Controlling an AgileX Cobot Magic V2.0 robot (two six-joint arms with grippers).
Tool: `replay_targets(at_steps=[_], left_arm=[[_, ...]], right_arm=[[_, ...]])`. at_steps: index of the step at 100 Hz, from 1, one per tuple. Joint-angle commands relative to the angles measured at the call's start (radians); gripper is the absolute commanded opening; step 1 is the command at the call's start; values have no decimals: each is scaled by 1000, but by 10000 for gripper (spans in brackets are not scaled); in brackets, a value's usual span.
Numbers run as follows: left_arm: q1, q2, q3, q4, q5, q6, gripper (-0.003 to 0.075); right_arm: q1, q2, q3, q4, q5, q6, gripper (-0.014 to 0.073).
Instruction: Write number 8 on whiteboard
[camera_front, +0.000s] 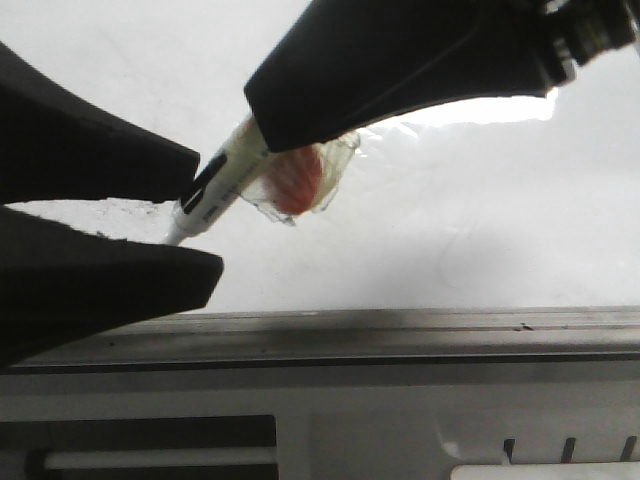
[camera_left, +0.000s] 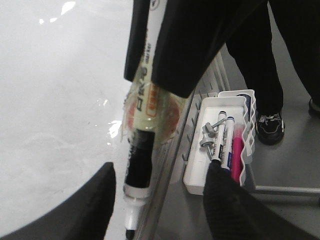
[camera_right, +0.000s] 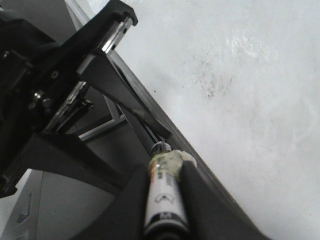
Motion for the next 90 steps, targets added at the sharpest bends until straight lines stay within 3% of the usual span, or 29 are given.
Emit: replay_targets(at_steps=[1,17,39,60,90], left_arm=[[-8,-27,-30,-28,-62,-82,426],[-8,-159,-30,-28,44,-230,417],[-8,-400,-30,-98,284,-240,417],[-8,-478,-30,-168,308,-240,401],[-8,-478,-30,-186,309,-240,386]], right_arm=[[-6,-11,-32,4,-80,-6,-69],[-8,-11,-40,58,-78,-6,-69],[-71,-10,-125,99,-37,1,-58],[-207,61,-296,97,168,20,-58],[-305,160,-451,55,243,18,-58]])
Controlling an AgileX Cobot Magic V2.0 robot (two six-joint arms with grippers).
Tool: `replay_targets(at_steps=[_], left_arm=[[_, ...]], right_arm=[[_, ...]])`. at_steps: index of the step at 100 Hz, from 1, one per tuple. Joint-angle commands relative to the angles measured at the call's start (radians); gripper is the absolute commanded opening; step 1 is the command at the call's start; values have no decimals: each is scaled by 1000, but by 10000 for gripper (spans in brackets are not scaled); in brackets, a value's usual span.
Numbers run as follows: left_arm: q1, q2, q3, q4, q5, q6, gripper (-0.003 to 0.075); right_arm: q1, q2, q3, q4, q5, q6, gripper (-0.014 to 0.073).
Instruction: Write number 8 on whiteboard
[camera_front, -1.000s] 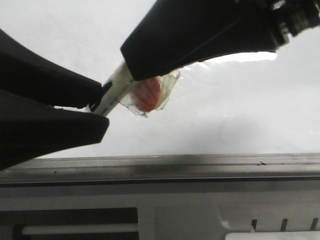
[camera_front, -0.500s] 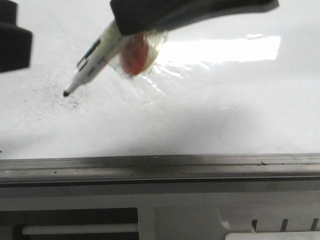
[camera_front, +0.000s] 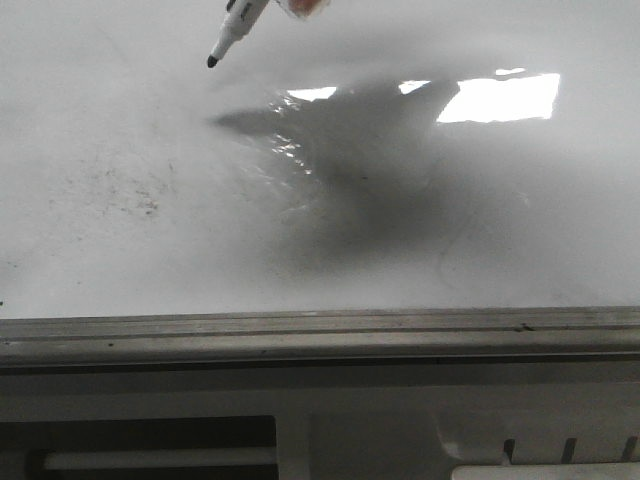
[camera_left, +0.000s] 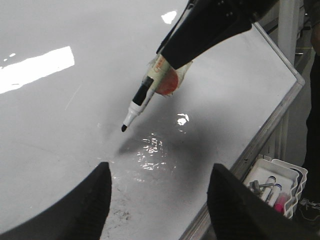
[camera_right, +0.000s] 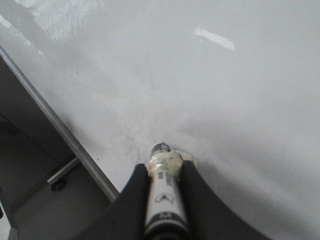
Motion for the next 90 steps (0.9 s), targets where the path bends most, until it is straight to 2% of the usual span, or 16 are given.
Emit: replay_targets(at_steps=[1,41,51,66,78,90], left_arm=[[-8,1,-30,-19,-61,-14,386],[-8,1,-30,-60,-61,-14,386],[-8,1,-30,-60,-61,-14,386],[-8,1,-30,-60,-61,-14,386],[-8,1,-30,-60,-61,-14,386],[-8,1,-30,-60,-61,-14,386]], right_arm=[[-27,-6,-58,-2,-46,-1,-58],[-35,76,-59,-11,-14,-1,-58],[-35,47,-59,-73,43,1,-58],[-35,42,-59,-187,149,81,-58],[-16,59,-52,-169,141,81,-59],[25,87,-59,-158,57,81,-59]])
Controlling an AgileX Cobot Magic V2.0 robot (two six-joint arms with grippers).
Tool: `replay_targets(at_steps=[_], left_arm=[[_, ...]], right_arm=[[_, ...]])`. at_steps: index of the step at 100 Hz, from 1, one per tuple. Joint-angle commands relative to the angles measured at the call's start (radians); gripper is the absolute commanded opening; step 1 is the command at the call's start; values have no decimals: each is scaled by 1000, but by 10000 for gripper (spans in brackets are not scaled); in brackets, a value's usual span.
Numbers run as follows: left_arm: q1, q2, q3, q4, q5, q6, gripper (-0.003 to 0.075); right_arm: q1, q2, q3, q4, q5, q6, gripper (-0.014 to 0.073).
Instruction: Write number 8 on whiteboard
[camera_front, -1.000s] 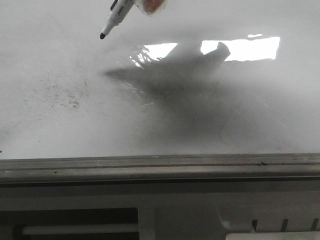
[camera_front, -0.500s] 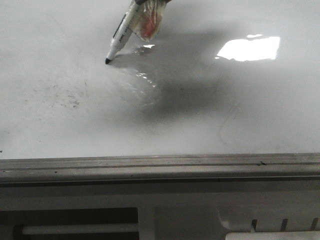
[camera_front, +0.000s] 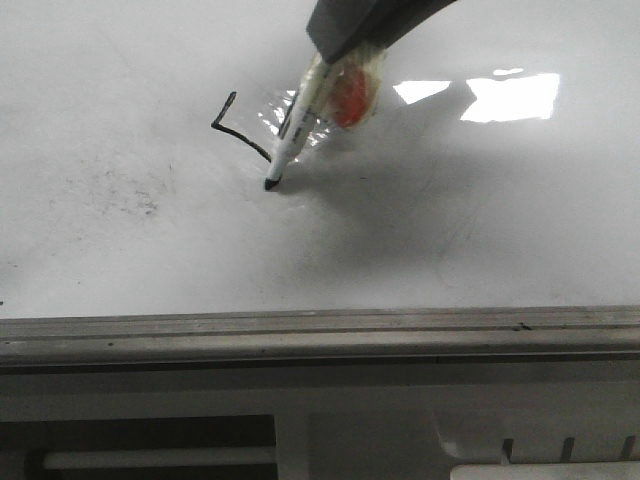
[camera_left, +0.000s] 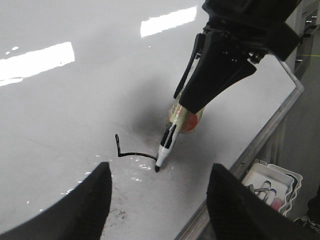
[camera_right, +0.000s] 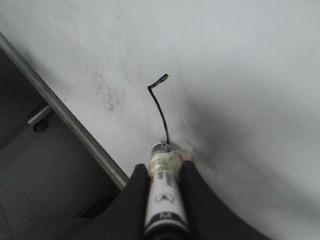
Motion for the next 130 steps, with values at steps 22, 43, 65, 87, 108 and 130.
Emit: replay_targets(at_steps=[22,43,65,87,108,130], left_arm=[[-8,1,-30,-15,-65,-14,386],[-8,1,-30,-15,-53,-14,386],[-8,1,-30,-15,-50,-14,386],[-8,1,-30,-3,-50,-12,386],[-8,52,-30,84,-66,-12,386],[-8,218,-37,102,-246,-12,386]], right_arm=[[4,-20,-36,-20,-194,5,-59],[-49,-46,-36,-22,-216,5,-59],[1,-37,-36,-22,-257,5,-59],[29,-75,-36,-22,-248,5,-59],[99,-136,-36,-22,-136,-16,-64],[170,-109,-33,-22,-24,-16,-63]])
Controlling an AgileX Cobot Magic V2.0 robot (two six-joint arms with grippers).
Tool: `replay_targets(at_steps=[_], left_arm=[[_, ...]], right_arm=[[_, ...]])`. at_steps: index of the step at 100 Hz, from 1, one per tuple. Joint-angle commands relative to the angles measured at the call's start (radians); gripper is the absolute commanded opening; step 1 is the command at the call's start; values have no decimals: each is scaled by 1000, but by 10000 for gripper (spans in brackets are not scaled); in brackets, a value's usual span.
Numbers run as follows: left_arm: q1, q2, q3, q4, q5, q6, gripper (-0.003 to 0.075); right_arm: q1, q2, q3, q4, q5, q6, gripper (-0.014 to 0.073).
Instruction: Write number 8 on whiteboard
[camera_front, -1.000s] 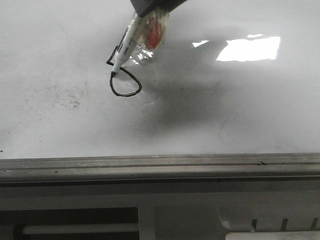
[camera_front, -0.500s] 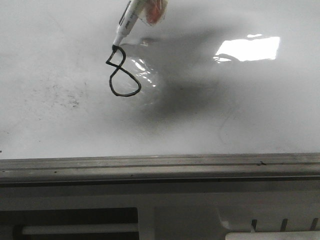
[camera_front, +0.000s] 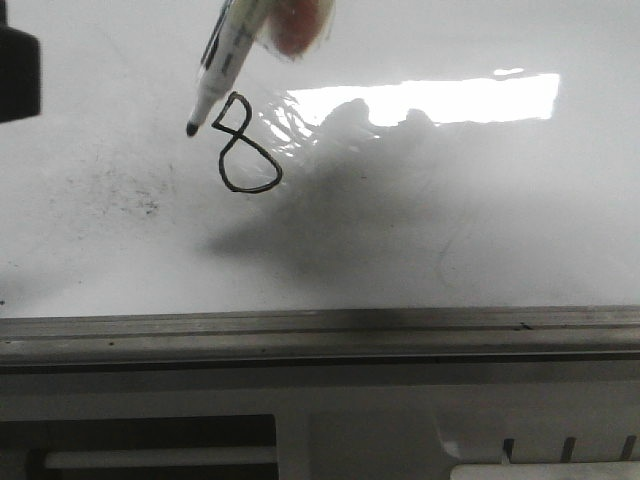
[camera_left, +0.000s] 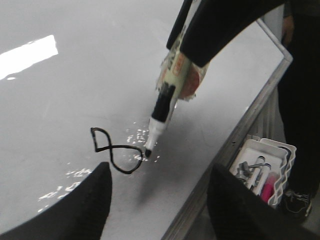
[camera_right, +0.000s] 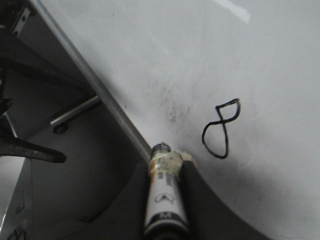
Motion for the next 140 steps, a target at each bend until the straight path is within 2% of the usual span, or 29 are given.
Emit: replay_targets(at_steps=[1,19,37,42,61,73,89,97,109,116,131,140], left_arm=[[-8,60,-40,-4,-127,-12,386],[-8,177,-76,-4,-241,-12,386],[-8,255,-98,17,-267,-12,373],[-8,266,-98,17,-274,-12,337],[-10,275,-98,17,-298,-14,102],[-10,275,-98,17,-303,-14,-10],[-10,275,-98,17,-303,-14,-20],[-10,275,-98,17,-303,-14,-20],[-10,275,-98,17,-303,-14,-20],[-10,275,-98,10,-296,-16,-20],[-10,275,-98,-39,-251,-40,-20],[-10,275,-98,-160,-186,-40,-20]], right_arm=[[31,-7,-30,-1,-30,-11,-63],[86,-1,-30,-1,-28,-7,-63],[96,-1,-30,-1,-24,-7,-63],[96,-1,-30,-1,-24,-7,-63],[96,-1,-30,-1,5,-7,-63],[96,-1,-30,-1,17,-7,-63],[96,-1,-30,-1,17,-7,-56],[96,-1,-30,-1,17,-7,8],[96,-1,-30,-1,17,-7,209],[96,-1,-30,-1,15,-7,288],[96,-1,-30,-1,14,-7,302],[96,-1,-30,-1,14,-7,302]])
